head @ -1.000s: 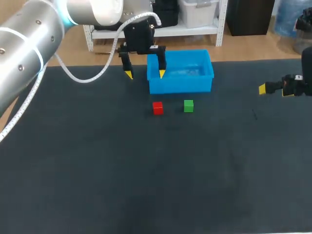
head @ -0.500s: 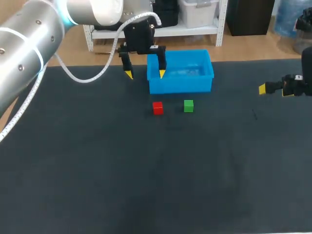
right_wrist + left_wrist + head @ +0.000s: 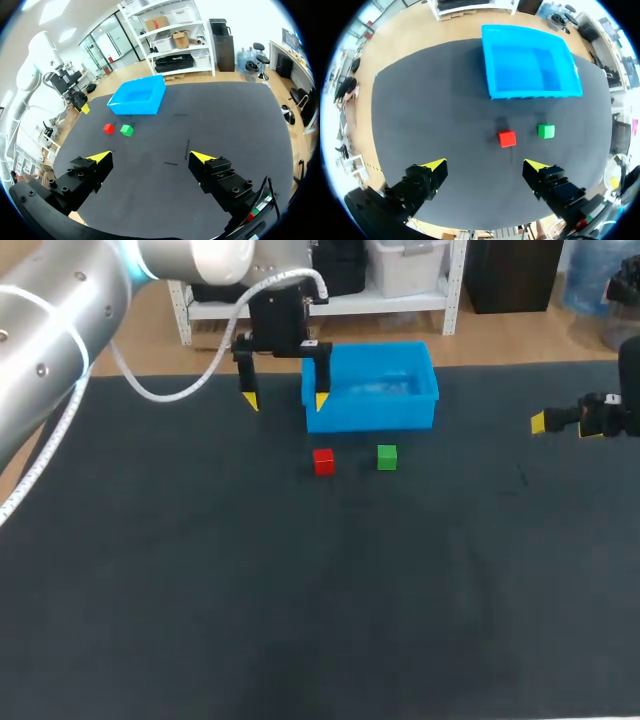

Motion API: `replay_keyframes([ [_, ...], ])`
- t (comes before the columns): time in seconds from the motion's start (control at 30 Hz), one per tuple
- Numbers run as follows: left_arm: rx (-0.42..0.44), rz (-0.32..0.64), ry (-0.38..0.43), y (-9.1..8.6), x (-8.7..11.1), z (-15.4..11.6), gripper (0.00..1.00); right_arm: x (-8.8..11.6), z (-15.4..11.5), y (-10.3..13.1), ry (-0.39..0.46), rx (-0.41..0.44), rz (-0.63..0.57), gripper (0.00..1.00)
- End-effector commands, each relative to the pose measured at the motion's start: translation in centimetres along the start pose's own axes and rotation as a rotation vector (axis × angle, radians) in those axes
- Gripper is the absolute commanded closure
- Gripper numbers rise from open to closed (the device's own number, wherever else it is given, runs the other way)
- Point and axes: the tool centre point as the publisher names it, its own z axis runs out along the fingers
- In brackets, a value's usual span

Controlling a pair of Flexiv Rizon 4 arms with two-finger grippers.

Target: Use the left arm to pick the red cube and place it into the blue plastic box first, then use the right arm to grasp the green cube and put it into the same blue plastic box after the first action is fully finished.

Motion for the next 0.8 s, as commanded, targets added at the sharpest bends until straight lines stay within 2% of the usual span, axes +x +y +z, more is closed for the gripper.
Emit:
replay_keyframes([
  [0.03, -0.010, -0.036, 0.012, -0.6, -0.4, -0.3, 0.00, 0.0, 0.0, 0.0, 0.001, -0.001, -0.001, 0.00],
  [0.33, -0.030, -0.094, -0.004, -2.3, -0.5, -0.5, 0.00, 0.0, 0.0, 0.0, 0.001, -0.001, -0.001, 0.00],
  [0.4, -0.027, -0.091, -0.015, -2.7, -0.7, -0.4, 0.00, 0.0, 0.0, 0.0, 0.001, -0.001, -0.001, 0.00],
  [0.47, -0.059, -0.086, -0.010, -3.1, -0.8, -0.3, 0.00, 0.0, 0.0, 0.0, 0.001, -0.001, -0.001, 0.00],
  [0.8, -0.052, -0.090, -0.006, -4.7, -1.4, 0.5, 0.00, 0.0, 0.0, 0.0, 0.001, -0.001, -0.001, 0.00],
])
